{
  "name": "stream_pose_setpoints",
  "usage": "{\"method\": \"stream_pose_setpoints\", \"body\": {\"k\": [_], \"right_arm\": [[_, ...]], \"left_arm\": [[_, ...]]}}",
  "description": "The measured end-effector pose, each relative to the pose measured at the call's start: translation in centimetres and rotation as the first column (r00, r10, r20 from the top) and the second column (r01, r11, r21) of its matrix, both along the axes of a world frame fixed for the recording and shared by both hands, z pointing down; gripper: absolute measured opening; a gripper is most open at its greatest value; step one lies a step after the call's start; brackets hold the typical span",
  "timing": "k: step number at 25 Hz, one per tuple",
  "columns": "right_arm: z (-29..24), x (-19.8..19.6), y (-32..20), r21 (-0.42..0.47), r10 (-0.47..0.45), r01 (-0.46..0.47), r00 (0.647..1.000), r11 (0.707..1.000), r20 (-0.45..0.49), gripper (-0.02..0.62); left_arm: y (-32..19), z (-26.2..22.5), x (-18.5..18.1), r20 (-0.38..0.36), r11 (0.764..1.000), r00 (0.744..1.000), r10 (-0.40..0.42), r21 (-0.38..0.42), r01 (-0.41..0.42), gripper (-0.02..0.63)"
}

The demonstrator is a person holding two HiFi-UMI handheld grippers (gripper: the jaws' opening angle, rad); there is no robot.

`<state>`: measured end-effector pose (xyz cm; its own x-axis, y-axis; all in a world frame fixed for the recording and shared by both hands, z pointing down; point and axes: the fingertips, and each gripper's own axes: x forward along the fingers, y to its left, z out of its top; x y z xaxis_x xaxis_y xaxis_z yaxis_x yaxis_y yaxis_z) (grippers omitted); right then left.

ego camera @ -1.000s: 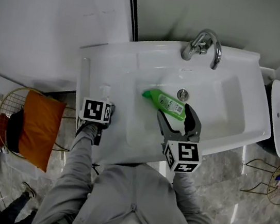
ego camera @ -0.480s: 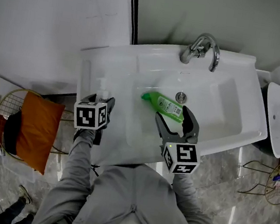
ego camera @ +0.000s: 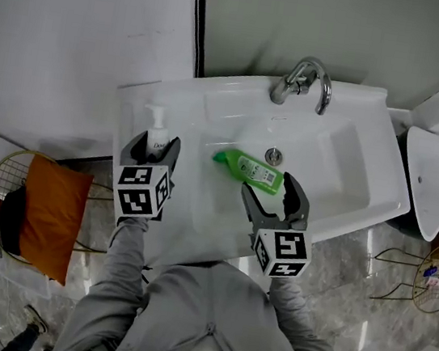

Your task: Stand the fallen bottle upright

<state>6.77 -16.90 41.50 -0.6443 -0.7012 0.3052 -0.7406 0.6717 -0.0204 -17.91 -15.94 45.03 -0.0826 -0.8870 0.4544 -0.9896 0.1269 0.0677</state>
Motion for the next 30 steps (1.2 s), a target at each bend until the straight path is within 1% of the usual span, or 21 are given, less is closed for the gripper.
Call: {"method": "stream_pose_setpoints", "body": {"k": [4, 7, 10, 15, 21, 25, 30], "right_arm": [[-0.2, 0.9, 0.1, 0.014, 0.025, -0.025, 1.000, 1.000, -0.007, 0.380], [-0.2, 1.9, 0.0, 0.015, 0.054, -0.053, 0.998, 0.998, -0.018, 0.380], [-0.2, 2.8, -0.1, 0.017, 0.082, -0.081, 0.996, 0.997, -0.030, 0.380], [-0.1, 4.7, -0.4, 0.016, 0.139, -0.139, 0.989, 0.990, -0.058, 0.380], [0.7, 6.9, -0.7, -0.001, 0.204, -0.206, 0.973, 0.979, -0.108, 0.380], [1.2, 7.8, -1.2, -0.011, 0.237, -0.241, 0.962, 0.971, -0.138, 0.380], [2.0, 8.4, -1.6, -0.028, 0.260, -0.268, 0.950, 0.963, -0.175, 0.380]], "left_arm": [[-1.6, -1.4, 0.7, 0.045, 0.997, 0.999, 0.021, 0.072, -0.024, 0.327], [-3.4, -2.9, 1.6, 0.077, 0.988, 0.996, 0.040, 0.143, -0.051, 0.327], [-5.5, -3.8, 2.4, 0.094, 0.978, 0.994, 0.061, 0.192, -0.079, 0.325], [-9.1, -3.9, 3.8, 0.101, 0.962, 0.991, 0.094, 0.249, -0.116, 0.325], [-13.3, -3.6, 5.1, 0.137, 0.936, 0.985, 0.107, 0.319, -0.147, 0.325], [-15.8, -3.1, 5.8, 0.128, 0.926, 0.984, 0.121, 0.342, -0.159, 0.325], [-18.4, -2.1, 6.4, 0.115, 0.920, 0.984, 0.132, 0.355, -0.165, 0.325]]}}
